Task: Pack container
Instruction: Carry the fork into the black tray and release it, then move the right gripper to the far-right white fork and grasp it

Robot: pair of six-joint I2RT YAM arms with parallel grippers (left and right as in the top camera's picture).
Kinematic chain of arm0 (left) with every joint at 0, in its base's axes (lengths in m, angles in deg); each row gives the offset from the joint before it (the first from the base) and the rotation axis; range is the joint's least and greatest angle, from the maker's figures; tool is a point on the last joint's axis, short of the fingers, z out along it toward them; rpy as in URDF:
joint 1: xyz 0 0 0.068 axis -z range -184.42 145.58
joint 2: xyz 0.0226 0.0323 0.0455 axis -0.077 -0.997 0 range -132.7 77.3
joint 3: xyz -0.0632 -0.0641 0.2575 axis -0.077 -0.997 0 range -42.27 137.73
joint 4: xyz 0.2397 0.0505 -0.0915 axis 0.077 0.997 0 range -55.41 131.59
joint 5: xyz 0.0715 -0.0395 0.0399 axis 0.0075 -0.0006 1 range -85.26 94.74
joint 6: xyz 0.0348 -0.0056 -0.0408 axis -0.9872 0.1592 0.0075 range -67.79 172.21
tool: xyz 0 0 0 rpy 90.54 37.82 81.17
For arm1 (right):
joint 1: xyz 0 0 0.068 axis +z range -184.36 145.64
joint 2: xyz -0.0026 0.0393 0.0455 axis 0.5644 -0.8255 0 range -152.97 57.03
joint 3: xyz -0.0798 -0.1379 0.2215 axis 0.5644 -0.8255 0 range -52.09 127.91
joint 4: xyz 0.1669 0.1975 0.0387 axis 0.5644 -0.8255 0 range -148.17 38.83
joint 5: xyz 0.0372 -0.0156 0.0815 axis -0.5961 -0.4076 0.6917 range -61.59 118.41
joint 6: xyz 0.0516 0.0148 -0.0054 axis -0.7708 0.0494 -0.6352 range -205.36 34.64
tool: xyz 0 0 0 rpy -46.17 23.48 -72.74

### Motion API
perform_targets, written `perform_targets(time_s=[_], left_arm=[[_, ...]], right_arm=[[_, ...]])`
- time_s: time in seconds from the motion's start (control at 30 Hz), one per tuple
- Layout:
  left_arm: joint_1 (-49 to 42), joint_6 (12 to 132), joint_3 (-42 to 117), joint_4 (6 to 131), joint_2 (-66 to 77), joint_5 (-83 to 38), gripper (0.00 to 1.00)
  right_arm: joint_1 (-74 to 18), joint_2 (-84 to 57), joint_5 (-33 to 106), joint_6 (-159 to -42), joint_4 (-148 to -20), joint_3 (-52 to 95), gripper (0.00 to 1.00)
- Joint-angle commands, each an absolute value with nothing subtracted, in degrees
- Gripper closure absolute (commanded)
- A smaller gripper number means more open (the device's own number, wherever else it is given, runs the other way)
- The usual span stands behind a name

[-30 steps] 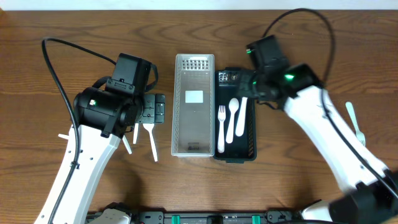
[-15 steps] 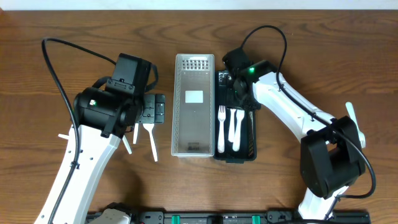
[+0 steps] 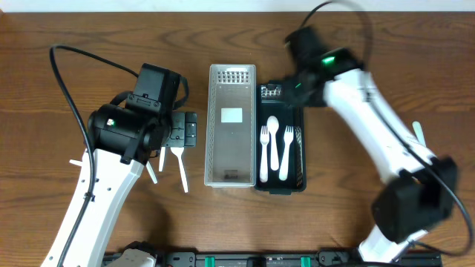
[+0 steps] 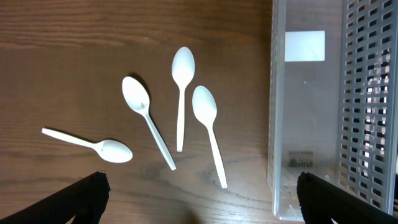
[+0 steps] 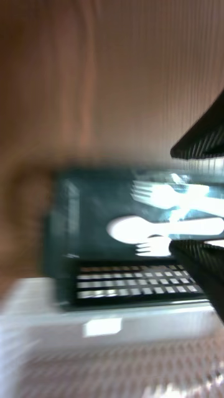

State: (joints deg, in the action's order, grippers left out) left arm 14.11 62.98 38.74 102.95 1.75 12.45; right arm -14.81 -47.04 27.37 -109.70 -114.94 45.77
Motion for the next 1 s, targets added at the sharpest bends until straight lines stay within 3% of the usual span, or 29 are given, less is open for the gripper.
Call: perform_targets(time_s=[0.0, 0.07, 0.13, 0.2, 0.3, 0.57, 0.73, 0.97], left_arm=[[13.9, 63.9, 38.8, 103.1, 1.7, 13.0, 0.02], [13.9, 63.9, 38.8, 103.1, 1.7, 13.0, 0.02], [13.9, 63.9, 38.8, 103.1, 1.7, 13.0, 0.02], [13.9, 63.9, 38.8, 103.1, 1.7, 13.0, 0.02], [13.9, 63.9, 38.8, 103.0, 1.7, 13.0, 0.02], [13.9, 63.9, 38.8, 103.1, 1.7, 13.0, 0.02], [13.9, 63.9, 38.8, 103.0, 1.7, 13.0, 0.02], [13.9, 63.9, 38.8, 103.0, 1.7, 13.0, 0.02]], right_arm=[[-23.3, -39.0, 25.4, -104.4, -117.8, 50.1, 0.45], [-28.3, -36.6, 25.4, -101.3, -119.8, 50.1, 0.30], [-34.2, -35.3, 25.4, -95.4, -122.8, 50.1, 0.09], [-39.0, -35.2, 25.4, -88.6, -126.2, 50.1, 0.01], [-46.9, -36.1, 25.4, -80.4, -131.4, 48.7, 0.01], [-61.5, -39.0, 25.2, -77.3, -126.1, 35.7, 0.01], [-66.5, -39.7, 25.2, -77.1, -119.1, 32.4, 0.01], [-70.0, -39.7, 25.3, -64.8, -108.0, 29.9, 0.07]])
